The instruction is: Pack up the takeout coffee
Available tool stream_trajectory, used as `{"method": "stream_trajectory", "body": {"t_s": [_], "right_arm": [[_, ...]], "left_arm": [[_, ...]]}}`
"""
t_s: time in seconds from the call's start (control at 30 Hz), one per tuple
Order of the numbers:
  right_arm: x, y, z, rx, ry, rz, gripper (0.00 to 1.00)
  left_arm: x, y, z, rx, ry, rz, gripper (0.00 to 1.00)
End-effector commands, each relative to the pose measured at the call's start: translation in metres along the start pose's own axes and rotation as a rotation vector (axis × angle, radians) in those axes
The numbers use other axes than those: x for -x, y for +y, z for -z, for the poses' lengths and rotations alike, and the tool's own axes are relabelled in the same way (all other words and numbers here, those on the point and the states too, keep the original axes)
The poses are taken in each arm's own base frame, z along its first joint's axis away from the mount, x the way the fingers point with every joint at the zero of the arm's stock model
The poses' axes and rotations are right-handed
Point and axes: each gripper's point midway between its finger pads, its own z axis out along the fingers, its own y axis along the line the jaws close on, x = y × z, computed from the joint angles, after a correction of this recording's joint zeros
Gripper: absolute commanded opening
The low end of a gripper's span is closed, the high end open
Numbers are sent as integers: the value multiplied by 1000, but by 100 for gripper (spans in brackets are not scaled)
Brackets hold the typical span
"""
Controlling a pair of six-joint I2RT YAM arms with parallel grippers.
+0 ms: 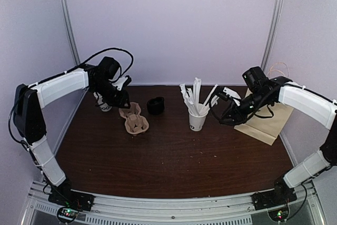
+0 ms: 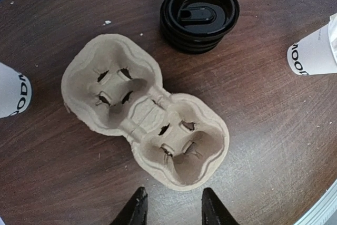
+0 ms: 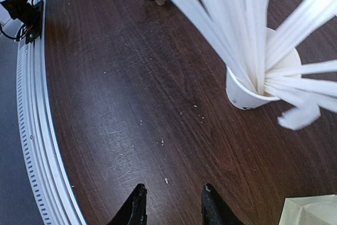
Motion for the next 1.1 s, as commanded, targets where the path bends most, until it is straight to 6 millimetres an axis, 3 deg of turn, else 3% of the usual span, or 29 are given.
{"method": "stream_trajectory", "body": {"t_s": [0.0,0.2,0.33,0.6,0.77,0.97,1.07], "right_arm": [[-9,-19,15,-10,-69,-101,36],[-41,-24,10,-64,-96,-80,36],[-45,-38,9,-104,-76,-84,36],[-47,-35,0,-50,-87,-108,37],[-45,-34,-1,-39,-89,-105,38],[-45,-32,2,-51,-96,-92,39],[-45,-32,3,-54,-97,-91,39]], "left_arm": [[2,-19,-4,-85,49,-110,39],[-6,-19,-10,-75,87,-174,51],[10,-5,-1,26,44,-182,51],[67,37,71,325,-123,-210,47],[89,72,92,368,-108,-143,41],[109,104,96,296,-134,3,42],[112,116,84,273,-117,44,43]]}}
